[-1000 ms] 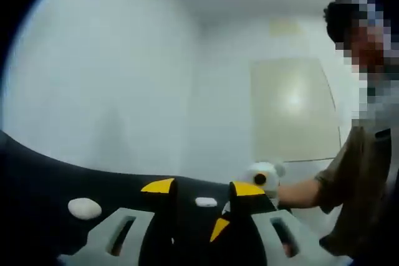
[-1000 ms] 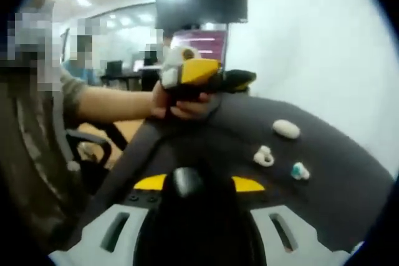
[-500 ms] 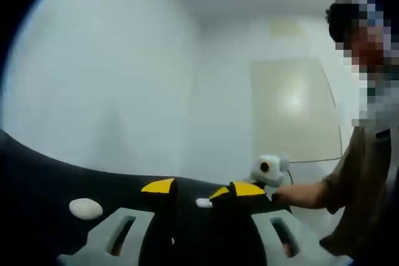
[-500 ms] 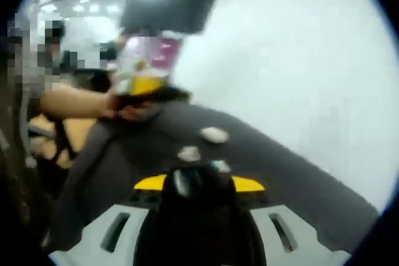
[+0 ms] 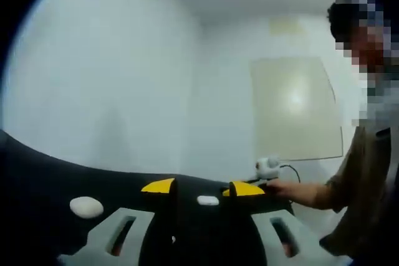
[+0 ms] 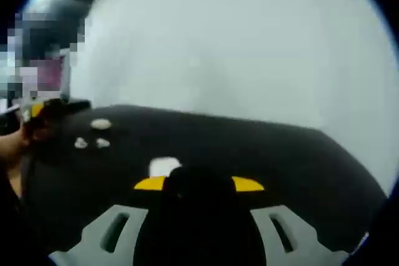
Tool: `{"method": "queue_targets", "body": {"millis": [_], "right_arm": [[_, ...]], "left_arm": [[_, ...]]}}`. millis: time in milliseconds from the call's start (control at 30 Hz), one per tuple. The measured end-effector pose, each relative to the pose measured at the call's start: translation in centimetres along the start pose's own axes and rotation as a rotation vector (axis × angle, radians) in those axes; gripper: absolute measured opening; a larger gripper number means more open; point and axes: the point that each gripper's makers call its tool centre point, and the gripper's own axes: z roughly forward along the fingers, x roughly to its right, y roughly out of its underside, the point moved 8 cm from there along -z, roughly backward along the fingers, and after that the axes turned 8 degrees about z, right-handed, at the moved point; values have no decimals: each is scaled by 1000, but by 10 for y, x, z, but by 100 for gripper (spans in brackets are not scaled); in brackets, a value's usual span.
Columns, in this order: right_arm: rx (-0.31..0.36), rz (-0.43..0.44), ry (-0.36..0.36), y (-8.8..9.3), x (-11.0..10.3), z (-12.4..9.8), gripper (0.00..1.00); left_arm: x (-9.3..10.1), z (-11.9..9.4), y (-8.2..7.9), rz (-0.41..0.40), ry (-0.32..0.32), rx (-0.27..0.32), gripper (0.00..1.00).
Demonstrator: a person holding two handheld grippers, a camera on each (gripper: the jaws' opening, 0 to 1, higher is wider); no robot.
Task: Pick up three earphones and place each one into its charging case using tactile feedback, ensure that each earphone is properly inserted and securely positioned inside the case.
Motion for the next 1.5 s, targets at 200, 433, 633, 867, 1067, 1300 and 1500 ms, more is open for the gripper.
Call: {"method": "queue_targets", "body": {"millis": [200, 433, 633, 867, 1067, 1300, 1500], "right_arm": [[-56, 6, 36, 10, 6, 3, 39], [-72, 15, 15, 15, 6, 4, 40], [-49, -29, 37, 14, 8, 3, 46], [180, -32, -28, -18, -13, -12, 54], [248, 22, -412, -42, -81, -14, 48], [178, -12, -530, -30, -121, 16, 48], [34, -39, -571, -1, -125, 30, 48]], "left_arm": [[0, 0, 1, 0, -4, -7, 31], [1, 0, 2, 7, -11, -22, 31], [1, 1, 3, 13, -18, -40, 31], [0, 1, 4, 17, -34, -51, 31], [-3, 1, 7, 15, -57, -74, 31], [-4, 5, 12, 27, -91, -143, 31], [6, 11, 12, 13, -114, -157, 31]]}}
